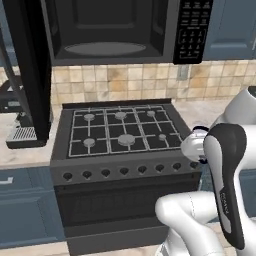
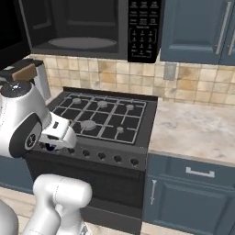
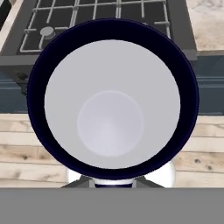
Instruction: Pick the mug from the counter and place it inside the microwave. Then close the microwave.
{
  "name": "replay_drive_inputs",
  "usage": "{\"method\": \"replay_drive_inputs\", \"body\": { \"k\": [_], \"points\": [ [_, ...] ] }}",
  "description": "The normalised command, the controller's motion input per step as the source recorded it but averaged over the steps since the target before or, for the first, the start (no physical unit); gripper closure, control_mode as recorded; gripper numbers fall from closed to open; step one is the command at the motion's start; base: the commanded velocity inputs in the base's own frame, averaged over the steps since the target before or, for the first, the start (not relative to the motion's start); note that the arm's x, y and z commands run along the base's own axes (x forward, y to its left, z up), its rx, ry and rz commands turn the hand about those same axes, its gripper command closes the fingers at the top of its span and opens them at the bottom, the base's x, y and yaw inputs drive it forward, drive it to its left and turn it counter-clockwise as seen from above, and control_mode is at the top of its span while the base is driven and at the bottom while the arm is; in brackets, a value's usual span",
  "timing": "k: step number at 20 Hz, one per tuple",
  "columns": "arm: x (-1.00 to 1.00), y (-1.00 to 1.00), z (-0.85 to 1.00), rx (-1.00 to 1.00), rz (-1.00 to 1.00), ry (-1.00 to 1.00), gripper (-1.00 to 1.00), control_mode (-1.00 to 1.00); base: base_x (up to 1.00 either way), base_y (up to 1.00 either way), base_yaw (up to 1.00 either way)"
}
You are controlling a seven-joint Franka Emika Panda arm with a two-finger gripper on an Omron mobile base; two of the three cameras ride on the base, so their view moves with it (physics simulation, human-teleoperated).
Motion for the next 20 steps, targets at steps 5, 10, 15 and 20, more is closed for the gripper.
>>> {"method": "replay_drive_inputs", "body": {
  "k": [5,10,15,20],
  "points": [
    [0.0,0.0,0.0,0.0,0.0,0.0,1.0,1.0,0.22,0.28,-0.34],
    [0.0,0.0,0.0,0.0,0.0,0.0,1.0,1.0,0.22,0.45,-0.25],
    [0.0,0.0,0.0,0.0,0.0,0.0,1.0,1.0,0.2,0.55,-0.04],
    [0.0,0.0,0.0,0.0,0.0,0.0,1.0,1.0,0.3,0.21,0.0]
  ]
}}
